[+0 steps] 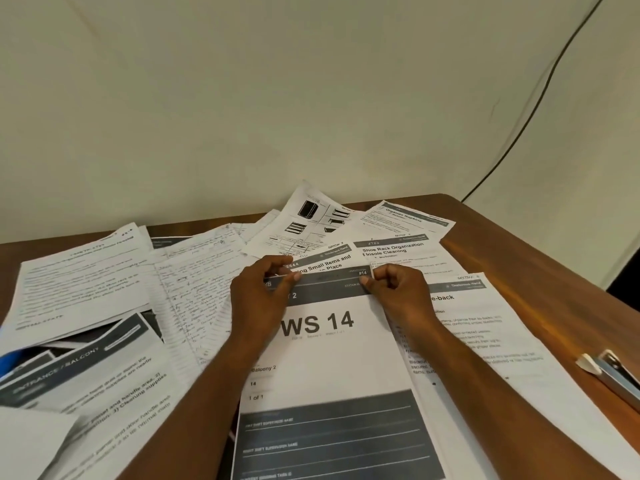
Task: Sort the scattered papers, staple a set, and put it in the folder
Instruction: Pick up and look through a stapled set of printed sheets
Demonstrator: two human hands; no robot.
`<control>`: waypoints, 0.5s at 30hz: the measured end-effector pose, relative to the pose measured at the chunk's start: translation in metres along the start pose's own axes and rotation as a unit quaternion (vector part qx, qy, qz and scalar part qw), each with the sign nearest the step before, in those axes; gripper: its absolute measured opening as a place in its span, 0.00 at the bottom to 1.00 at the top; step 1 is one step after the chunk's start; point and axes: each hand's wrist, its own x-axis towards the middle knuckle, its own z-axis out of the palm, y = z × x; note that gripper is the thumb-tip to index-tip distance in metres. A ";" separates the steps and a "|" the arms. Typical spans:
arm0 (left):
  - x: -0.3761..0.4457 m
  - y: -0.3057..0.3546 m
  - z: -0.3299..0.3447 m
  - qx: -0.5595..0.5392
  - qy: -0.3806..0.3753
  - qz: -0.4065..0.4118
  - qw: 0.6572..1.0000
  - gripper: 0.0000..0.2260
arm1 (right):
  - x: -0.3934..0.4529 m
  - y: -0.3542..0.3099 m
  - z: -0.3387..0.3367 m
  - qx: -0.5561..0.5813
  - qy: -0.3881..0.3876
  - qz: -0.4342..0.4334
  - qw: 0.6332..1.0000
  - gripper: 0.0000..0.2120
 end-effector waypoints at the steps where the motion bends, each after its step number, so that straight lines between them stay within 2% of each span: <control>1: 0.000 0.001 0.000 -0.001 0.000 -0.001 1.000 0.13 | 0.000 0.001 0.001 -0.008 0.004 -0.004 1.000 0.08; 10: -0.003 0.001 -0.001 0.006 0.006 -0.003 1.000 0.13 | -0.003 0.003 0.004 -0.050 0.021 -0.026 0.998 0.08; 15: -0.005 0.003 -0.002 0.017 0.017 0.003 1.000 0.16 | -0.007 -0.003 0.002 0.036 0.010 -0.004 0.999 0.06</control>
